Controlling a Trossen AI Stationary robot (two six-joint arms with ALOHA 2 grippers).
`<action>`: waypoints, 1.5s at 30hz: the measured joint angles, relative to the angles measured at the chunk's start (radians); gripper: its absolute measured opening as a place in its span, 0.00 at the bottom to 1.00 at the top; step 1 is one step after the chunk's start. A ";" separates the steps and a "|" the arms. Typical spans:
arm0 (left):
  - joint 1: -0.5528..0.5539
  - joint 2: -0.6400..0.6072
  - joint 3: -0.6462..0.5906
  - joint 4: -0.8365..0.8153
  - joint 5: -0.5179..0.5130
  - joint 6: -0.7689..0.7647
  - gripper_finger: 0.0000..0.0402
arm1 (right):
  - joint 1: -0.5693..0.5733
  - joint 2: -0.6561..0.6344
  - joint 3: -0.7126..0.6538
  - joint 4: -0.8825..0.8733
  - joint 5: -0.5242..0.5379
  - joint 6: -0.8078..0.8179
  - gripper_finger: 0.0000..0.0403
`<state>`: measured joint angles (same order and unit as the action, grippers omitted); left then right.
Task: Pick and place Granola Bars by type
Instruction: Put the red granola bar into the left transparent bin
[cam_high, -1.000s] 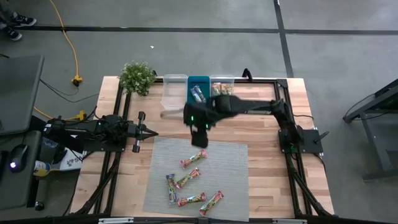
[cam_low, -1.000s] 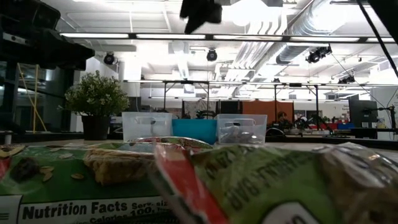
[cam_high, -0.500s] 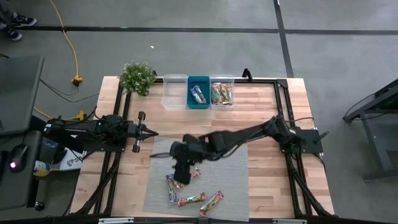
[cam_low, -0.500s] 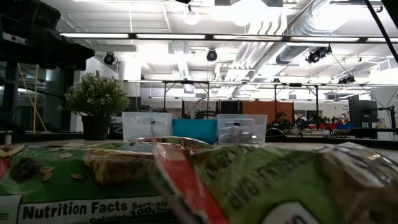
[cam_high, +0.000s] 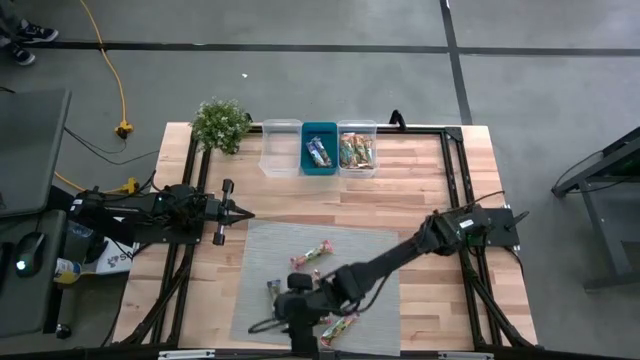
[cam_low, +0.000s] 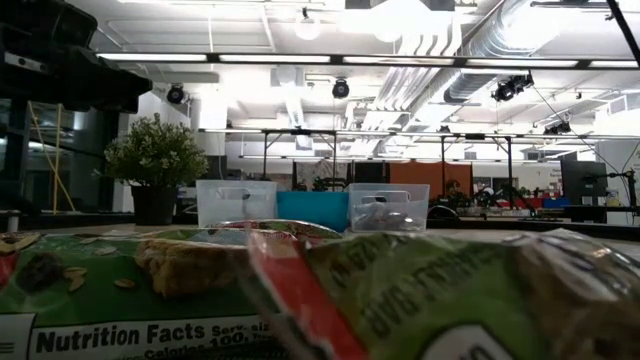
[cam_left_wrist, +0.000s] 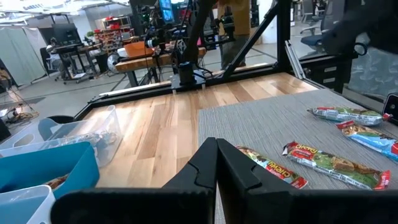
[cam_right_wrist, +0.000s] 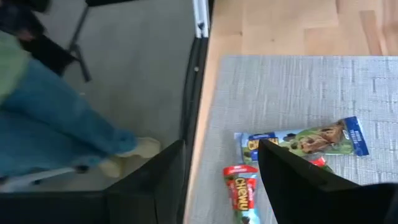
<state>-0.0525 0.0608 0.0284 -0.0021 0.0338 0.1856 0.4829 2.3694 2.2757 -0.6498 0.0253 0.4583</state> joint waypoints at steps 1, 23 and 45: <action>0.000 0.000 0.000 0.000 0.000 0.000 0.00 | 0.005 0.009 0.000 0.004 0.017 -0.001 0.46; 0.000 0.000 0.000 0.000 0.000 0.000 0.00 | 0.059 0.027 0.000 0.034 0.118 0.379 0.46; 0.000 0.000 0.000 0.000 0.000 0.000 0.00 | 0.055 0.027 0.000 -0.386 -0.107 0.374 0.46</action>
<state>-0.0525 0.0608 0.0286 -0.0019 0.0338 0.1854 0.5381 2.3962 2.2756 -1.0356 -0.0817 0.8324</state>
